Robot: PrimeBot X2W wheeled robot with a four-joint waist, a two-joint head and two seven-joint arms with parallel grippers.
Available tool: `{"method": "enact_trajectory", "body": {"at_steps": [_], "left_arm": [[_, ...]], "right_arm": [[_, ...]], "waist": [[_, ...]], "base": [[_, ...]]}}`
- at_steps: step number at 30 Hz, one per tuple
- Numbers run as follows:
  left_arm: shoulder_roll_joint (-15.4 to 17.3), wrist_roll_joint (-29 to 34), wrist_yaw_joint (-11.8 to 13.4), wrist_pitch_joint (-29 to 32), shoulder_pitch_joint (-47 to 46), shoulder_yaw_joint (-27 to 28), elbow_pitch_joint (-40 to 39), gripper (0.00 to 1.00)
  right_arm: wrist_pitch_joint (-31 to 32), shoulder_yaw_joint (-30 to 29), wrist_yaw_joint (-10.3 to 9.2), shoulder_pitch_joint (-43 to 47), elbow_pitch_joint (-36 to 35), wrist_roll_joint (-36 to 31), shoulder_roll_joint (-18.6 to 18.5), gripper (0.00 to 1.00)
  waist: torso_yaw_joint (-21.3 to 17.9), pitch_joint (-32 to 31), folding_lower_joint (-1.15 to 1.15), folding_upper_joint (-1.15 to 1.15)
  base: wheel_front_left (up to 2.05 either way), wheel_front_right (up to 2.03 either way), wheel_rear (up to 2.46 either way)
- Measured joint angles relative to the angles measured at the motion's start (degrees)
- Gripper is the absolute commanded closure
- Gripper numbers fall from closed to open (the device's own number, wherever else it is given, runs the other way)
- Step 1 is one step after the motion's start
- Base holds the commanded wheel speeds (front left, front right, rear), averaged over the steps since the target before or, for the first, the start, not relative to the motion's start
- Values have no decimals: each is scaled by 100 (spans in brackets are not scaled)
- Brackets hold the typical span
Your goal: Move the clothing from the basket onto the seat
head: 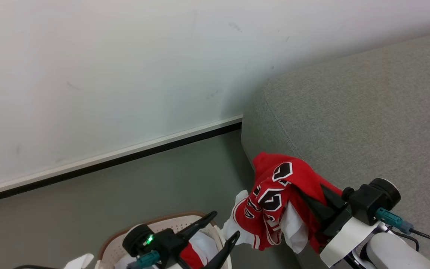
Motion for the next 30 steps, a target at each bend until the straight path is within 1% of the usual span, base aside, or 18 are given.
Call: {"method": "enact_trajectory", "body": {"at_steps": [5,9,16,19,21,22,25,27,30], "left_arm": [[5,1,-18,5,-135,-19,-25,0],[30,2,-49,27,-363,-2,-76,0],[103,4,-94,120,-1007,136,-92,0],[127,10,-143,152,-1375,145,-75,0],[134,15,-153,163,-1652,151,-57,0],[135,20,-172,162,-1795,145,-47,0],[147,26,-194,156,-2211,143,3,0],[138,29,-199,119,-2430,132,58,0],[98,24,-203,56,-2620,84,136,0]], "right_arm": [[0,-215,0,42,-42,-133,2,100],[0,-520,0,-15,-67,-427,44,100],[0,-1439,0,-493,-52,-1099,268,100],[0,-1898,0,-886,71,-1343,334,100],[0,-2220,0,-1218,207,-1582,315,100],[0,-2390,0,-1382,271,-1599,323,100],[54,-2938,0,-1995,530,-1902,198,100],[162,-3374,0,-2461,728,-2091,41,100],[375,-4092,0,-3144,1067,-2608,-252,100]], "waist": [[16,162,0,0],[68,395,0,0],[205,1025,0,0],[283,1370,0,0],[344,1617,1,0],[378,1741,1,0],[494,2114,1,0],[590,2347,2,0],[776,2633,2,0]], "base": [[0,0,0],[0,0,0],[0,0,0],[0,0,0],[0,0,0],[0,0,0],[0,0,0],[0,0,0],[0,0,0]]}}
